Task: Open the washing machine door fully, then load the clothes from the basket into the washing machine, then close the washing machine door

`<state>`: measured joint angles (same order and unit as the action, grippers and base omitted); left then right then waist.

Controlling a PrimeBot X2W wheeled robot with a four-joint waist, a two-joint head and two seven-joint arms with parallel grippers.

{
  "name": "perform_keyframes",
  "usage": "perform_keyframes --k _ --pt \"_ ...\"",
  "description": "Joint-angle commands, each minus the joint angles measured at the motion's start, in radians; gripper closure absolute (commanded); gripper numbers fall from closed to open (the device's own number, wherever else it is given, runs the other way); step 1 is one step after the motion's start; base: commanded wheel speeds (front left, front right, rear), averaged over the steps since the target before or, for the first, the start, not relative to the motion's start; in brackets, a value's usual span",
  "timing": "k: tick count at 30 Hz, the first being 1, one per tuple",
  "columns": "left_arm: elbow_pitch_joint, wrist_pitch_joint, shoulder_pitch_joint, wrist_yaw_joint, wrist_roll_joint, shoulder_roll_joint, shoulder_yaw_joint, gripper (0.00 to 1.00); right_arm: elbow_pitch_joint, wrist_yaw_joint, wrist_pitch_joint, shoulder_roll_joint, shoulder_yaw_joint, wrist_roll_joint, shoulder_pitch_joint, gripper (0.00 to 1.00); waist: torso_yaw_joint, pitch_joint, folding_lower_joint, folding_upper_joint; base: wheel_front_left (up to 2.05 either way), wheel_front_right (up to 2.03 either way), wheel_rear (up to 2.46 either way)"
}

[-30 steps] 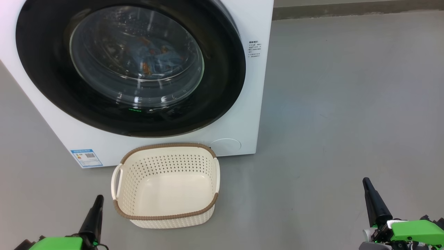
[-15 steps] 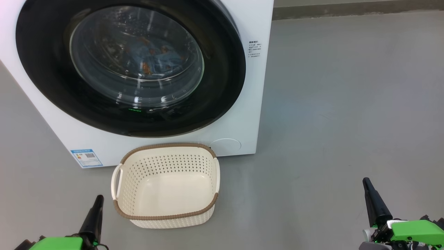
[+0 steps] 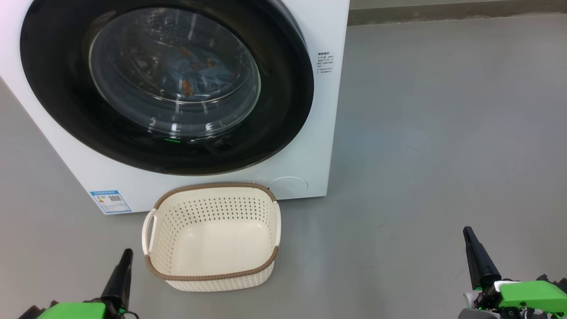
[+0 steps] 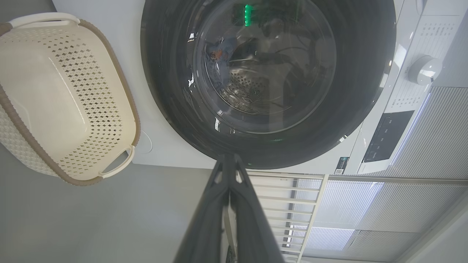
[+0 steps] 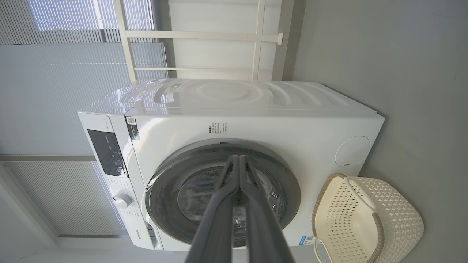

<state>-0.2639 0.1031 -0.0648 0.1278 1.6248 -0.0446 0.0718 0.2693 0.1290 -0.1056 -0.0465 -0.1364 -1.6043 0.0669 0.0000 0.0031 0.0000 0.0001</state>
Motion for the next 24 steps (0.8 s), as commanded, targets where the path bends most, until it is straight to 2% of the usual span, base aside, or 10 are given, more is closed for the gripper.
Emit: perform_keyframes --k 1,24 --pt "0.019 0.004 -0.043 0.003 -0.009 -0.012 0.034 1.0 -0.025 0.002 -0.008 -0.004 0.023 -0.004 0.041 1.0 0.0 0.0 0.0 -0.0001 0.0 0.0 0.0" --pt "0.019 0.006 -0.043 0.003 -0.012 -0.01 0.036 1.0 -0.025 0.002 -0.008 -0.004 0.023 -0.004 0.041 1.0 0.0 0.0 0.0 -0.0001 0.0 0.0 0.0"
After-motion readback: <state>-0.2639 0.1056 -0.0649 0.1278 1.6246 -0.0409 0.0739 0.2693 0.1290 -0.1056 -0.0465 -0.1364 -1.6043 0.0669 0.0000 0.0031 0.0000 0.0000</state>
